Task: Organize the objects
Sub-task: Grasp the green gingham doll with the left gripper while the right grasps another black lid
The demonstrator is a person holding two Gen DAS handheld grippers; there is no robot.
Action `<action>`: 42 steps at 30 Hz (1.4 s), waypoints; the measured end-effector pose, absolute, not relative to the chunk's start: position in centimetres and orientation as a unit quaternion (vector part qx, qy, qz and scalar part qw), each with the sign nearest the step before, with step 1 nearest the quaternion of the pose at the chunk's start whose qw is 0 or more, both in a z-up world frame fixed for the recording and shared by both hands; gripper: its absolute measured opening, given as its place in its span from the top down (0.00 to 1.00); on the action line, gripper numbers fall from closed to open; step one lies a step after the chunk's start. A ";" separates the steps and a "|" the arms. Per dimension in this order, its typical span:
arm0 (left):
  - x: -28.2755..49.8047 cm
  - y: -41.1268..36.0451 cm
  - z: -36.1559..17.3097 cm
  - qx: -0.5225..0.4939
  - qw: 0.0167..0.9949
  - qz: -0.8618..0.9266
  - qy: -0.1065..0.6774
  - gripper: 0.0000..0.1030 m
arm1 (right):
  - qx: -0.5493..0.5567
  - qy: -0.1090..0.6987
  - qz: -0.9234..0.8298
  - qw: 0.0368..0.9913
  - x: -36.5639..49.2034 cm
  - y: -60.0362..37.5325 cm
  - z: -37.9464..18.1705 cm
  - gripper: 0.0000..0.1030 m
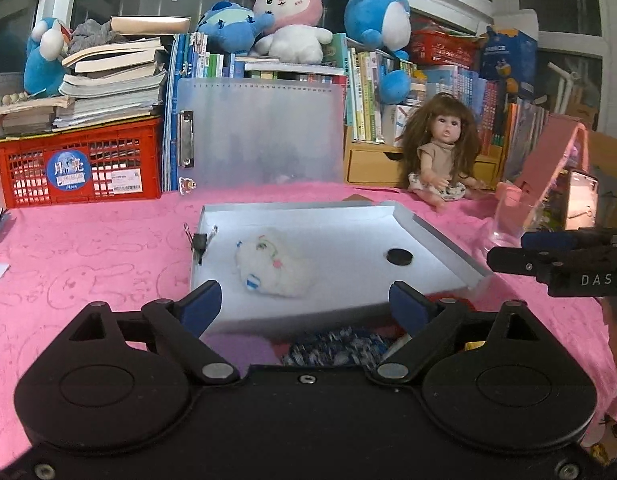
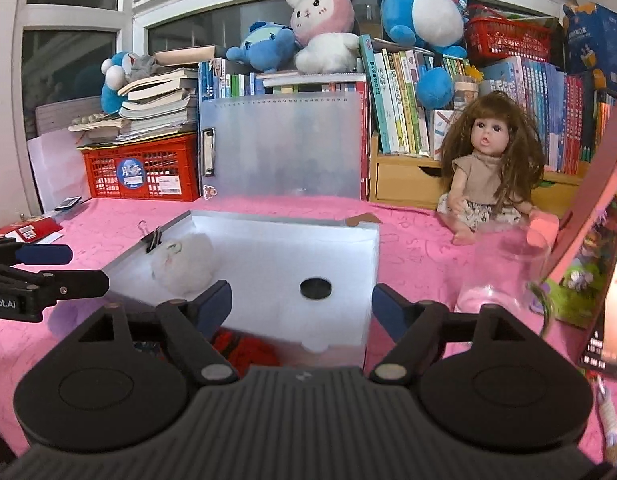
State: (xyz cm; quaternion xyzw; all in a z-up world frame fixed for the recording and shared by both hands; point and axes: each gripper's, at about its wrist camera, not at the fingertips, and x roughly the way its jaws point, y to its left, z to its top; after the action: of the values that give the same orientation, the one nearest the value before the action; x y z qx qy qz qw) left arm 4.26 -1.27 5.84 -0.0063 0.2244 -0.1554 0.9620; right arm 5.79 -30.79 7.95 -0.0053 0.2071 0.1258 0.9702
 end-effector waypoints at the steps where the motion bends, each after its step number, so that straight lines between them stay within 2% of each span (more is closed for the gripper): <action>1: 3.9 -1.2 5.6 -0.009 0.962 -0.156 0.226 0.12 | -0.002 0.209 0.127 0.970 5.4 -30.9 7.7 0.17; 17: 0.5 0.6 2.7 -0.041 0.959 -0.143 0.243 0.12 | -0.034 0.228 0.136 0.964 0.6 -29.8 4.4 0.15; 32: -3.0 -1.9 2.6 -0.045 0.949 -0.198 0.240 0.10 | -0.045 0.247 0.139 0.958 -1.3 -29.4 2.9 0.15; 42: -2.4 -3.9 2.2 -0.045 0.944 -0.211 0.250 0.20 | -0.035 0.262 0.133 0.955 -1.8 -30.7 1.9 0.15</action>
State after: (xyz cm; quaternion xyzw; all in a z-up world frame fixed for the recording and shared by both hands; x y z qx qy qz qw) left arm -2.44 -3.90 2.15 -0.0455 0.2503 -0.2107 0.9439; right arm -1.82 -30.70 1.92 -0.0351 0.2617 0.1326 0.9554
